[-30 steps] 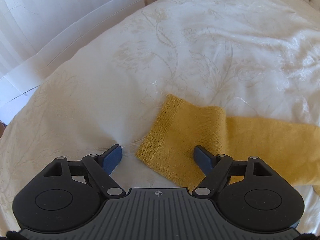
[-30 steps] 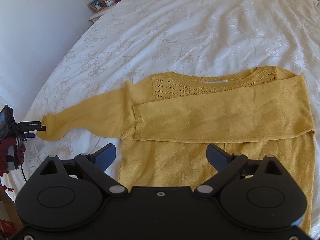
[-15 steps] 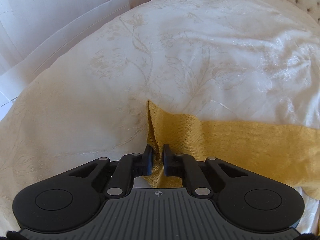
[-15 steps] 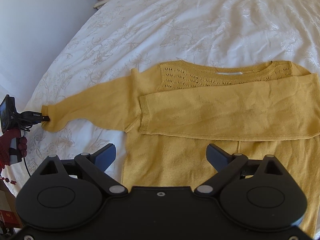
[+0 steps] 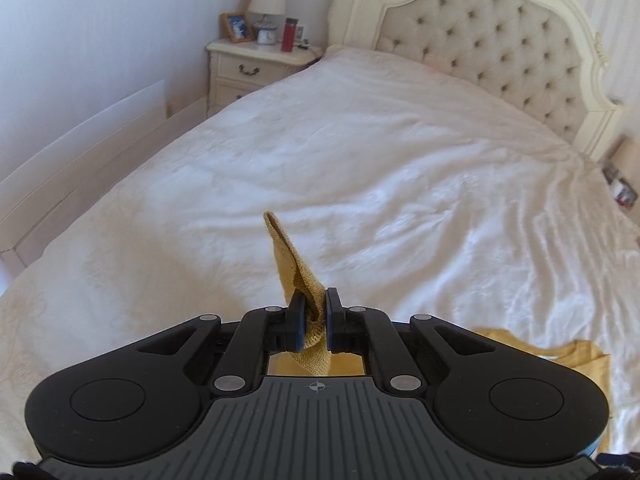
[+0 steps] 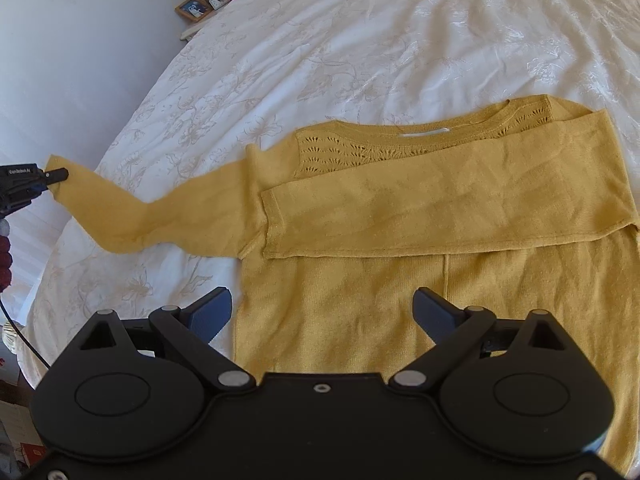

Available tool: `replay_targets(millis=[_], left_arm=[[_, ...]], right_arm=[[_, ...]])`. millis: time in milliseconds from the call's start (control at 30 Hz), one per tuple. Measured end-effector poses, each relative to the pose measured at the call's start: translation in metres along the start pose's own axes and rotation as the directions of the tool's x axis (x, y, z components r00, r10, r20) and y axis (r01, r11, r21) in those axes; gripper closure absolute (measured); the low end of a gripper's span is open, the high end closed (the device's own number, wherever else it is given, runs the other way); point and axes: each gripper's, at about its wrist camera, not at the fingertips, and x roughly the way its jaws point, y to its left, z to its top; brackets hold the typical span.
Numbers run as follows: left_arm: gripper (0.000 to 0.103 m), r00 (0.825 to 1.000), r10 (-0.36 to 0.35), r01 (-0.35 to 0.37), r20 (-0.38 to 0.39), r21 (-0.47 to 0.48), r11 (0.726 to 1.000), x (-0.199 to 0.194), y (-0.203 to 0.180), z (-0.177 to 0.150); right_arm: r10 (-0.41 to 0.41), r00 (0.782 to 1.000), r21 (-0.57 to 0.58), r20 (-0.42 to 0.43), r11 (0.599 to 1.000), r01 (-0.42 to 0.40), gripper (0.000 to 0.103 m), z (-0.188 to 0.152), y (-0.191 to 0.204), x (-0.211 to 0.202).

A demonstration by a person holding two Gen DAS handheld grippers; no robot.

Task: Fold small clothes
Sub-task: 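Lift the cuff with the left tool and lay it across the body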

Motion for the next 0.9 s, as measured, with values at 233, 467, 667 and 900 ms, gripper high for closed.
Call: replay_targets(millis=[233,467,667,900], left_arm=[[0.096,0.988,-0.15,0.148,0.025,0.056,0.987,-0.008,-0.105,0.009],[0.096,0.951,-0.31,0.309,-0.013,0.133,0.942,0.008,-0.223,-0.014],[0.095,0.918,-0.386,0.397,-0.097,0.162,0.903,0.04,-0.318,-0.061],[0.093,0.92,-0.339,0.38,-0.196,0.237,0.894,0.062,-0.369,-0.108]], right_arm=[[0.051,0.998,0.037,0.027,0.998,-0.052,0.006,-0.015,-0.034,-0.018],[0.041,0.997,0.115,0.073,0.992,-0.049,0.006,-0.023,-0.084,-0.045],[0.006,0.995,0.175,0.102,0.984,-0.023,0.006,-0.027,-0.125,-0.063],[-0.025,0.995,0.202,0.1,0.979,0.005,0.006,-0.028,-0.146,-0.07]])
